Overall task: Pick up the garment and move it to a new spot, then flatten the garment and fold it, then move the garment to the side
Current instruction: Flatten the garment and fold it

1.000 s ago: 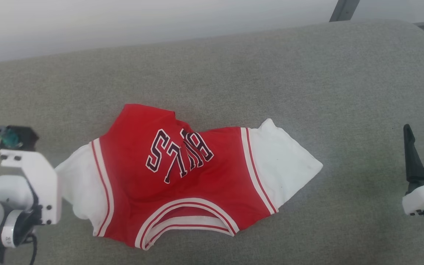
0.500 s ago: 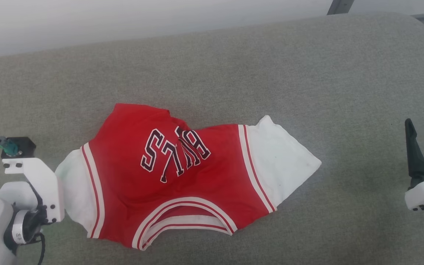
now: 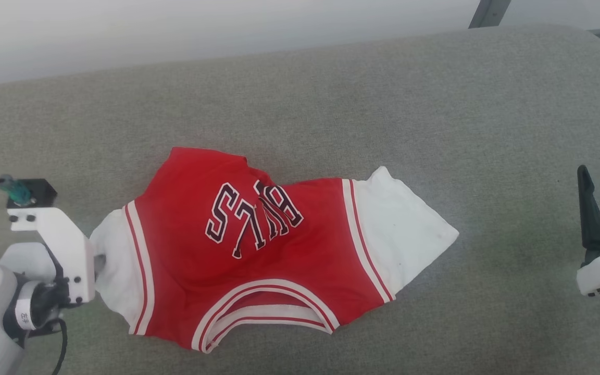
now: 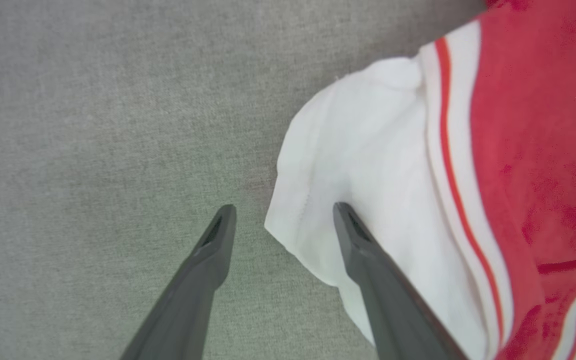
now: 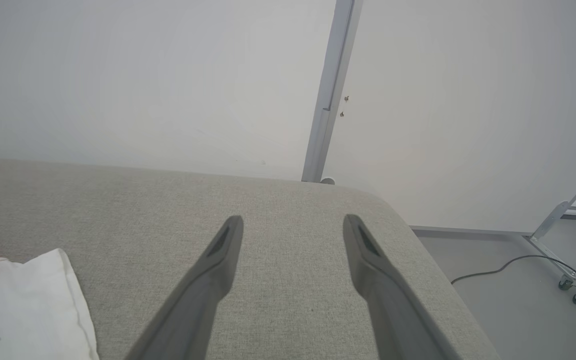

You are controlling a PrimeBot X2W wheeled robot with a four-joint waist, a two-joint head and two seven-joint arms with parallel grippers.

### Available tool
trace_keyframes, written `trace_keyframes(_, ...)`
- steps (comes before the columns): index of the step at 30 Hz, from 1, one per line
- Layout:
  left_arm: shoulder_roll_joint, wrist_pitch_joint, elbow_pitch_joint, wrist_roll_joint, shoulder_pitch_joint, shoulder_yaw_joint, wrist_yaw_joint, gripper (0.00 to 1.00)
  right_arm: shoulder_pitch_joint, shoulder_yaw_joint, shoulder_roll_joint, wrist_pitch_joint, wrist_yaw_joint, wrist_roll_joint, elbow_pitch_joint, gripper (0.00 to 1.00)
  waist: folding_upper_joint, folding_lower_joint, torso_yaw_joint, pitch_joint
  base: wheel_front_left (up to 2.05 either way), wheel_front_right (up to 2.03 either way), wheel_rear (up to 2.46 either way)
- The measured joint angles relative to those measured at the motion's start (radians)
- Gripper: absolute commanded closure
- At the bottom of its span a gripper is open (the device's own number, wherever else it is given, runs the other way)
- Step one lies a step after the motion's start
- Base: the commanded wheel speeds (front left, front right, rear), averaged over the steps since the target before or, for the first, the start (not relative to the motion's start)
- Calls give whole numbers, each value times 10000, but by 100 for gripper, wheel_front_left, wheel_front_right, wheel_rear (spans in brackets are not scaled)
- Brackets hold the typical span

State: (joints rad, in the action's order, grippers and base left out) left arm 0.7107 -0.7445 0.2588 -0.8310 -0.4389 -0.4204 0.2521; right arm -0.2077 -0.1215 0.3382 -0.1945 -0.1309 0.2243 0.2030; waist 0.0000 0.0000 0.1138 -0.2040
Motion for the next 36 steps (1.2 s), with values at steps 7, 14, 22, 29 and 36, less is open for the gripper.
trace_keyframes(7,61,-631,196,136,-72,-293,370,0,-4,86,38,15,0,31,-54,0,0,0,133,-141,0,0,0)
trace_keyframes(14,-94,-723,489,-121,1,-305,472,1,12,23,84,27,0,50,-54,0,0,0,266,-264,0,0,0)
trace_keyframes(22,-445,-723,1143,-211,-253,-401,251,100,13,211,268,190,0,174,-86,0,0,0,265,-364,0,0,0)
trace_keyframes(29,-663,-443,1281,-192,-461,-593,-159,100,100,1306,754,997,0,1189,-270,0,0,0,70,-392,0,0,0)
trace_keyframes(36,-997,-318,1256,8,-807,-836,-198,100,66,3379,1789,2623,0,3062,-481,0,0,0,-371,-496,0,0,0)
